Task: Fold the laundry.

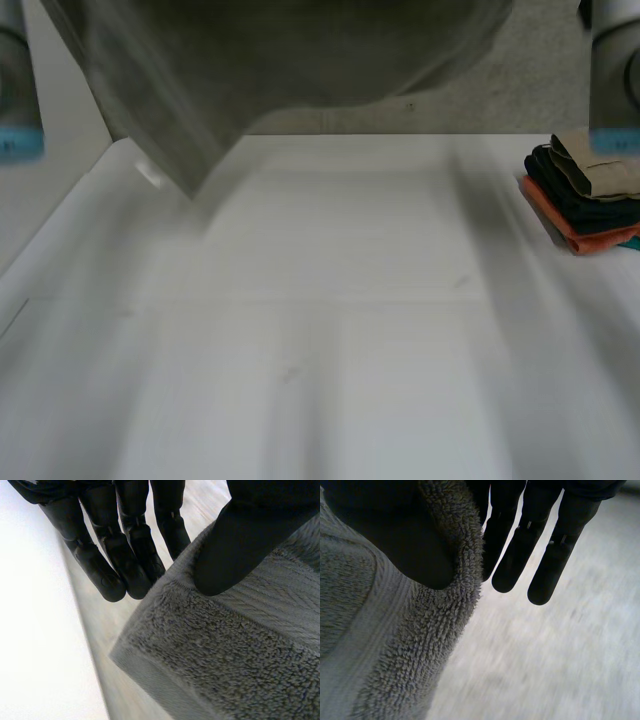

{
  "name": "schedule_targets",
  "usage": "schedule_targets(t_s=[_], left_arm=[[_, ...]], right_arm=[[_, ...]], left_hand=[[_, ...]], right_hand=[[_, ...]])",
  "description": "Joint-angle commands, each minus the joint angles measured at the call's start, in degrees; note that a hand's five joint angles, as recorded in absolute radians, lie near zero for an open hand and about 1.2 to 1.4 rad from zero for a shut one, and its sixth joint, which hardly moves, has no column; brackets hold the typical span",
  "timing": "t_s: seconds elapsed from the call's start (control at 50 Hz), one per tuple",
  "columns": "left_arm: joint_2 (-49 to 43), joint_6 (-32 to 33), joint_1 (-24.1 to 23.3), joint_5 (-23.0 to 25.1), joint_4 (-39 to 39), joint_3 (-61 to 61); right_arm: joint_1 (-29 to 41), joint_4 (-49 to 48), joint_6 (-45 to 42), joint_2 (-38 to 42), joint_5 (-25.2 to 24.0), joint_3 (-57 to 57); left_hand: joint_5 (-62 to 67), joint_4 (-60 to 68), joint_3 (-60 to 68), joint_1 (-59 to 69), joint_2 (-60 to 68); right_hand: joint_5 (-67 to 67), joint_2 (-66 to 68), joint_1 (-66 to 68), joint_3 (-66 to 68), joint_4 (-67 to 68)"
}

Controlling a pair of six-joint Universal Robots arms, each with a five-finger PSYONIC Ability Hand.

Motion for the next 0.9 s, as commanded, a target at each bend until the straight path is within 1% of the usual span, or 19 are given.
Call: schedule_targets(t_s=[0.02, 0.06, 0.08, 0.12, 0.14, 0.2, 0.22, 0.28, 0.3, 0.34, 0.4, 0.5, 0.54, 0.6, 0.66, 0.76, 0.84, 0.9], left_arm=[[3.4, 0.59, -0.19, 7.13, 0.26, -26.14], [3.49, 0.77, -0.28, 8.27, 0.61, -30.97], [3.49, 1.12, -0.54, 9.15, 0.87, -35.52], [3.32, 1.91, -0.89, 9.85, 0.96, -39.5], [3.05, 2.95, -1.06, 10.21, 0.96, -42.83], [2.88, 4.72, -0.98, 10.74, 0.88, -46.37], [2.96, 5.68, -0.98, 10.91, 0.79, -47.77], [3.23, 6.57, -0.8, 10.91, 0.53, -48.92], [3.31, 7.0, -0.63, 10.82, 0.18, -49.19], [3.58, 7.27, -0.36, 10.82, -0.18, -49.28], [4.19, 7.27, 0.34, 10.74, -1.06, -49.28], [5.51, 7.18, 1.04, 10.91, -2.46, -49.1], [5.77, 7.18, 1.04, 10.82, -2.81, -49.02], [6.13, 7.1, 0.96, 10.82, -3.08, -49.02], [6.13, 7.1, 0.78, 10.82, -3.08, -48.67], [6.13, 7.18, 0.69, 10.74, -3.17, -48.14], [6.13, 7.18, 0.87, 10.65, -3.34, -47.79], [6.21, 7.18, 0.96, 10.56, -3.96, -47.43]], right_arm=[[-2.83, 11.08, -0.69, -2.2, -8.16, 17.84], [-3.71, 14.5, -1.83, -1.85, -10.27, 20.66], [-4.49, 18.09, -3.58, -1.15, -12.19, 23.2], [-5.38, 20.92, -6.22, -0.36, -13.61, 25.32], [-6.34, 23.37, -9.37, 0.61, -14.84, 27.07], [-7.4, 26.99, -14.65, 1.49, -16.43, 29.37], [-8.01, 28.91, -18.24, 1.75, -17.3, 30.68], [-8.54, 31.04, -23.27, 2.28, -18.45, 32.36], [-8.63, 32.09, -26.24, 2.37, -19.24, 33.32], [-8.63, 32.62, -28.46, 2.29, -19.68, 33.94], [-8.81, 32.28, -29.88, 1.58, -20.03, 35.08], [-8.98, 29.65, -30.84, -0.52, -20.65, 38.15], [-8.81, 28.59, -32.07, -1.14, -21.35, 39.3], [-8.72, 24.91, -36.97, -2.54, -24.33, 43.24], [-8.9, 19.73, -42.51, -4.21, -28.02, 47.37], [-8.81, 15.23, -47.97, -5.01, -31.1, 50.81], [-8.81, 13.82, -52.01, -4.83, -32.95, 53.01], [-9.33, 11.8, -55.36, -5.19, -35.59, 54.51]], left_hand=[[13.96, 11.43, 11.93, 12.97, 11.34], [13.96, 11.43, 11.93, 12.97, 11.34], [13.96, 11.43, 11.93, 12.97, 11.34], [13.96, 11.43, 11.93, 12.97, 11.34], [13.96, 11.43, 11.93, 12.97, 11.34], [13.96, 11.43, 11.93, 12.97, 11.34], [13.96, 11.43, 11.93, 12.97, 11.34], [13.96, 11.43, 11.93, 12.97, 11.34], [13.96, 11.43, 11.93, 12.97, 11.34], [13.96, 11.43, 11.93, 12.97, 11.34], [13.96, 11.43, 11.93, 12.97, 11.34], [13.96, 11.43, 11.93, 12.97, 11.34], [13.96, 11.43, 11.93, 12.97, 11.34], [13.96, 11.43, 11.93, 12.97, 11.34], [13.96, 11.43, 11.93, 12.97, 11.34], [13.96, 11.43, 11.93, 12.97, 11.34], [13.96, 11.43, 11.93, 12.97, 11.34], [13.96, 11.43, 11.93, 12.97, 11.34]], right_hand=[[13.14, 12.64, 15.42, 11.69, 11.35], [13.14, 12.64, 15.42, 11.69, 11.35], [13.14, 12.64, 15.42, 11.69, 11.35], [13.14, 12.64, 15.42, 11.69, 11.35], [13.14, 12.64, 15.42, 11.69, 11.35], [13.14, 12.64, 15.42, 11.69, 11.35], [13.14, 12.64, 15.42, 11.69, 11.35], [13.14, 12.64, 15.42, 11.69, 11.35], [13.14, 12.64, 15.42, 11.69, 11.35], [13.14, 12.64, 15.42, 11.69, 11.35], [10.11, 9.61, 12.39, 8.66, 8.32], [-8.2, -8.7, -5.93, -9.66, -10.0], [-11.59, -12.09, -9.32, -13.05, -13.39], [-21.32, -21.82, -19.05, -22.78, -23.12], [-25.71, -26.21, -23.44, -27.17, -27.51], [-26.58, -27.08, -24.3, -28.03, -28.37], [-26.58, -27.08, -24.3, -28.03, -28.37], [-26.91, -27.41, -24.64, -28.37, -28.71]])
